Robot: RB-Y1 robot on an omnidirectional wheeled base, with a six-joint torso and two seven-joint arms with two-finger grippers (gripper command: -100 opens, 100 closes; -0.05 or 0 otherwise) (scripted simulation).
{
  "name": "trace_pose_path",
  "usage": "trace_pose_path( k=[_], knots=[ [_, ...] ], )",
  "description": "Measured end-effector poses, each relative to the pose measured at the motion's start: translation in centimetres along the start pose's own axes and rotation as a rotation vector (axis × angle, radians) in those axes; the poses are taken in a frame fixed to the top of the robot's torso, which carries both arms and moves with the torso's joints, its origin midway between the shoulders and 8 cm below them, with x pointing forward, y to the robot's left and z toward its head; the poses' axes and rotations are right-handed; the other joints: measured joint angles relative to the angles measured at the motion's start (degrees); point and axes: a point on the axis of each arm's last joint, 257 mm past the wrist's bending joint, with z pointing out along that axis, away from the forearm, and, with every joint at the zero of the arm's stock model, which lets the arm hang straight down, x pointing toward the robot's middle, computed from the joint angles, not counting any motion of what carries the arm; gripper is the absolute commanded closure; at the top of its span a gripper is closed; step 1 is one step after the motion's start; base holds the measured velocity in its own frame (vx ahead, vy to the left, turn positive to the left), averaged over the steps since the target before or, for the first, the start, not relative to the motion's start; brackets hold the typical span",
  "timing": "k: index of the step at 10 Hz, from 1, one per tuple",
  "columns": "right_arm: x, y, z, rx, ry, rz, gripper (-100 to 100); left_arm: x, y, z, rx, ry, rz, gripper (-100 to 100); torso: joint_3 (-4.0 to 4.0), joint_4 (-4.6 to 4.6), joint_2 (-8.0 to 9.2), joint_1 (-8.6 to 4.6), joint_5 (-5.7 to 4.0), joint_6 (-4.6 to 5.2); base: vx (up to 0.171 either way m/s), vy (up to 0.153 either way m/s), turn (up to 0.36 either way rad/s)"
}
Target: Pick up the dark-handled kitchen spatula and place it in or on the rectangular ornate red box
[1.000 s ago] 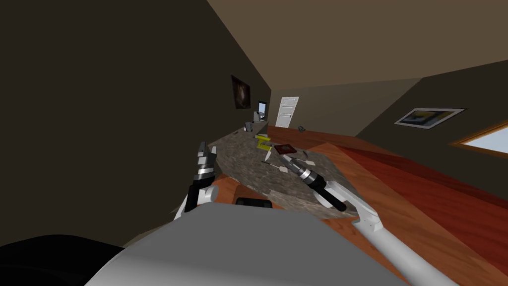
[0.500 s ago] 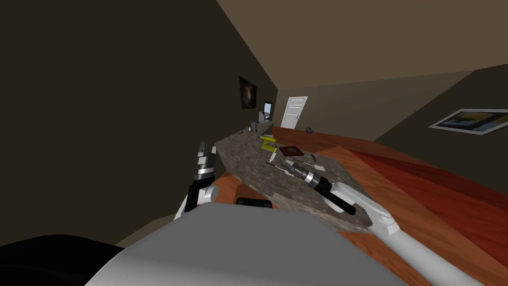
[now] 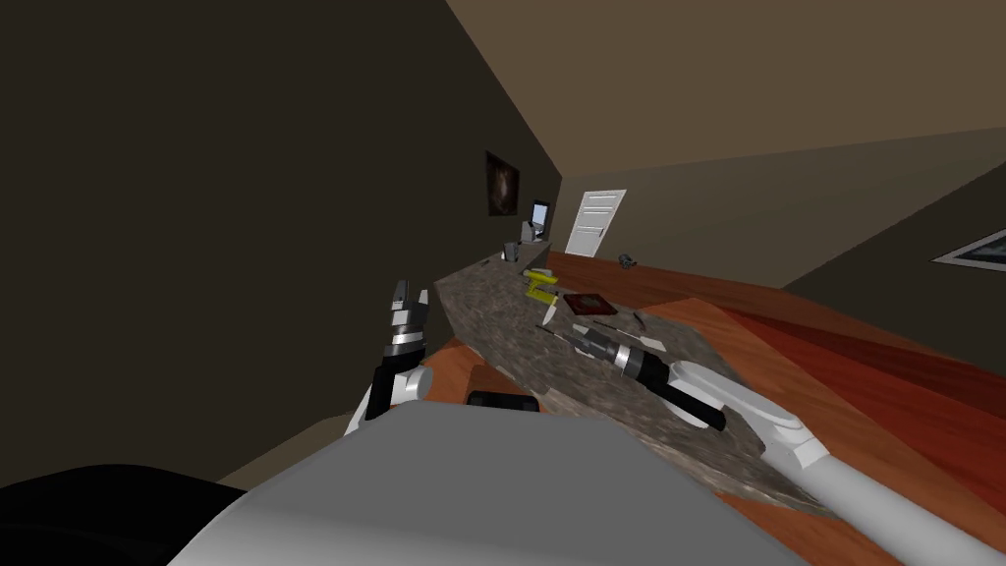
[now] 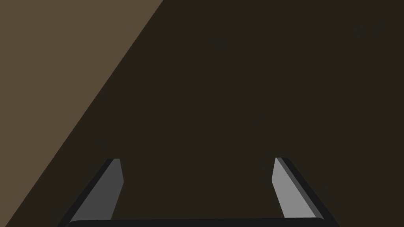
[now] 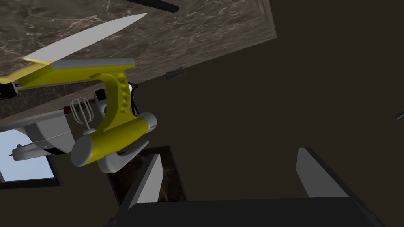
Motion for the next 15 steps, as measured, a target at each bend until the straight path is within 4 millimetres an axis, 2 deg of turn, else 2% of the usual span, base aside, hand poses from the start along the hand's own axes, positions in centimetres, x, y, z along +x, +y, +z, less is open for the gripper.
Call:
trace_pose_path(
  k=[2,3,4,5,8,10,12,13,14,15],
  knots=[
    [1.7,-1.5,-1.2,0.018,0.077,-0.031,-100,0.0,0.0,0.0,0.000,0.000,0.000,0,-0.02,-0.01,-0.04,0.01,0.00,0.00,0.039,0.036,0.146],
    [3.4,-2.2,-2.0,0.030,0.125,-0.047,-100,0.0,0.0,0.0,0.000,0.000,0.000,0,-0.04,-0.02,-0.07,0.03,-0.01,-0.03,0.034,0.035,0.088],
    [3.9,-2.6,-2.7,0.036,0.156,-0.062,-100,0.0,0.0,0.0,0.000,0.000,0.000,0,-0.02,-0.01,-0.03,0.02,0.01,0.01,0.042,0.059,0.162],
    [5.2,-3.3,-3.6,0.046,0.201,-0.075,-100,0.0,0.0,0.0,0.000,0.000,0.000,0,-0.03,-0.01,-0.06,0.10,0.01,-0.02,0.038,0.043,0.090],
    [7.2,-4.9,-6.3,0.065,0.305,-0.114,-100,0.0,0.0,0.0,0.000,0.000,0.000,0,-0.03,-0.01,-0.05,0.03,0.00,0.01,0.043,0.042,0.122],
    [9.8,-6.4,-8.7,0.084,0.414,-0.144,-100,0.0,0.0,0.0,0.000,0.000,0.000,0,-0.10,-0.04,-0.18,0.14,0.02,-0.04,0.074,0.057,0.173],
    [11.1,-6.9,-11.6,0.093,0.496,-0.164,-100,0.0,0.0,0.0,0.000,0.000,0.000,0,-0.06,-0.02,-0.11,0.11,0.03,0.00,0.041,0.041,0.077],
    [11.5,-7.6,-12.2,0.098,0.520,-0.175,-100,0.0,0.0,0.0,0.000,0.000,0.000,0,-0.01,0.00,-0.01,0.05,0.00,0.02,0.042,0.052,0.154],
    [12.6,-8.5,-13.7,0.104,0.565,-0.183,-100,0.0,0.0,0.0,0.000,0.000,0.000,0,-0.02,-0.01,-0.04,0.09,0.00,-0.01,0.056,0.070,0.175],
    [13.9,-8.5,-15.6,0.105,0.623,-0.190,-100,0.0,0.0,0.0,0.000,0.000,0.000,0,-0.04,-0.01,-0.07,0.17,0.03,0.00,0.051,0.059,0.089]
  ],
)
